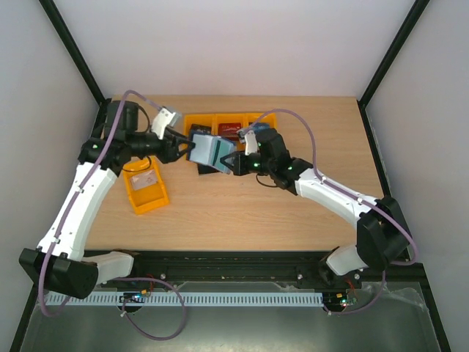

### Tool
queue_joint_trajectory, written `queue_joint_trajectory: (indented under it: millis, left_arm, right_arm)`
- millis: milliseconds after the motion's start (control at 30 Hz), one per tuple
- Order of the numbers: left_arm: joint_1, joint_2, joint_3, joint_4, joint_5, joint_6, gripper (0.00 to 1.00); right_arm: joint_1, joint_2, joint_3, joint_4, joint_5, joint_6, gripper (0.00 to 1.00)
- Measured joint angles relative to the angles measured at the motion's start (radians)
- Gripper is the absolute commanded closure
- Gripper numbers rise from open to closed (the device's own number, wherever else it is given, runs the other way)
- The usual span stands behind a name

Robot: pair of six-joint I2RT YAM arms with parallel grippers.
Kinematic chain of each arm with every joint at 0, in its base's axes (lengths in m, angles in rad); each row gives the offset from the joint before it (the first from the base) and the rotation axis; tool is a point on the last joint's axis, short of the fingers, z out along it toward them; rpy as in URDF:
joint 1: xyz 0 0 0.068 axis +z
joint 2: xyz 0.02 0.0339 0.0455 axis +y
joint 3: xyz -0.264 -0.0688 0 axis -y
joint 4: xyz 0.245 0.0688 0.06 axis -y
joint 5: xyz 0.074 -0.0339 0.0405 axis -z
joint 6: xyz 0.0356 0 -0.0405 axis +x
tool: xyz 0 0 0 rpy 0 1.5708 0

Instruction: Take the credit cards out of the card holder

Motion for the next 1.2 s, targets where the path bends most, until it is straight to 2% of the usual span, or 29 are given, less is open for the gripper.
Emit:
queue_joint_trajectory:
  millis: [100,167,367,633,1100,1200]
  left_arm:
    - [-0.047,0.003,-0.046,0.011,0.114,-0.023,0.54]
    - [-0.052,0.010,-0.068,0.016,0.138,-0.040,0.53]
    - [-0.051,0.017,-0.122,0.055,0.155,-0.085,0.51]
    - [-0.052,0.016,-0.138,0.064,0.164,-0.098,0.45]
    - [-0.057,0.014,-0.161,0.103,0.364,-0.144,0.50]
    - [-0.073,0.017,-0.151,0.100,0.391,-0.130,0.55]
  right_arm:
    - [0.024,0.000,0.000,0.027,-0.054,0.007,0.98]
    - [0.032,0.000,-0.001,0.072,-0.105,0.022,0.98]
    - [0.031,-0.013,-0.019,0.210,-0.240,0.063,0.98]
    - [0.025,-0.021,-0.036,0.254,-0.308,0.067,0.98]
    - [0.014,-0.062,-0.137,0.456,-0.423,0.142,0.98]
    - [0.014,-0.035,-0.129,0.495,-0.431,0.166,0.98]
